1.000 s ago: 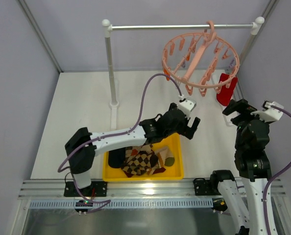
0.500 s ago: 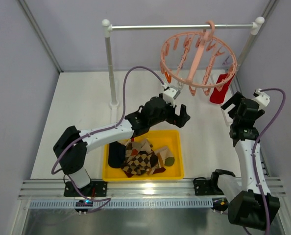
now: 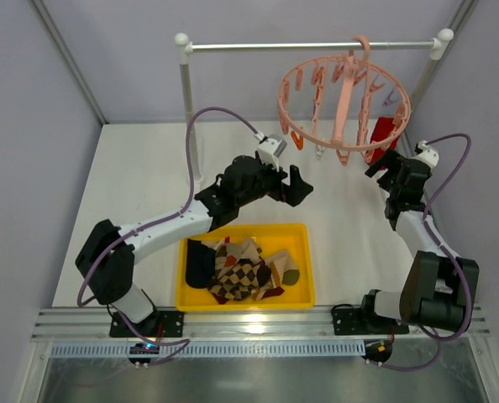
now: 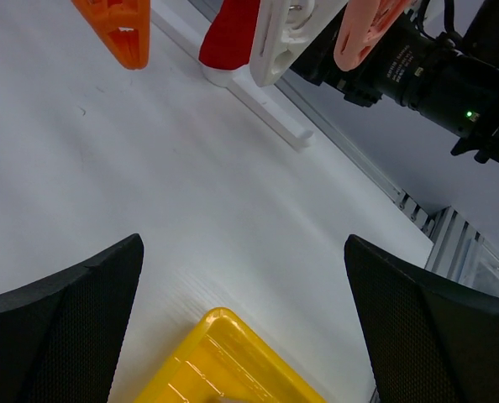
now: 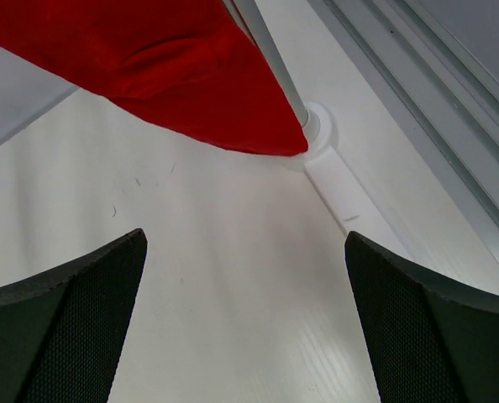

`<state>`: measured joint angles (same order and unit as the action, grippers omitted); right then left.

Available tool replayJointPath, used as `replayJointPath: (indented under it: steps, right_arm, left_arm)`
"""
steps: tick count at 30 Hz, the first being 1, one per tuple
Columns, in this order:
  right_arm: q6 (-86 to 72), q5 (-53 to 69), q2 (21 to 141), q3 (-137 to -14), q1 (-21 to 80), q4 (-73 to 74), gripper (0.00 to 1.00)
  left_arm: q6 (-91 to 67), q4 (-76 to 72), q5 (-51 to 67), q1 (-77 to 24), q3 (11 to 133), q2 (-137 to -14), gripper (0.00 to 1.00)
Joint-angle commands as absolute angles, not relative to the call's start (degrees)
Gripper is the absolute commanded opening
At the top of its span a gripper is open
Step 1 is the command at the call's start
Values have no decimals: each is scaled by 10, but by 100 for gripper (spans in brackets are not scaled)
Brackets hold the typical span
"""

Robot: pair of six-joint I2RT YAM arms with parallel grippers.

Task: Remove the socks clipped to the hanger

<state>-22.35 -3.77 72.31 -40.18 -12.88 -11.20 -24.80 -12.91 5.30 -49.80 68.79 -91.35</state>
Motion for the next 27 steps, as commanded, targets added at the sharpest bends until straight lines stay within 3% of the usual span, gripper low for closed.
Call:
replayJointPath:
  steps: [1,11,17,27]
  right_arm:
    - [-179,-9,763,-406,-131,-260,100]
    - [-122,-7,901,-477,-131,-351,100]
    - [-103,66,964,-542,-131,-356,100]
    - [-72,74,1020,-590,-131,-364,97]
  left_arm:
    - [-255,-170,76,-488,680,-889,100]
    - [-265,-192,91,-461,664,-890,100]
    - [-272,-200,100,-444,661,-906,100]
    - [-273,-214,108,-436,666,-921,100]
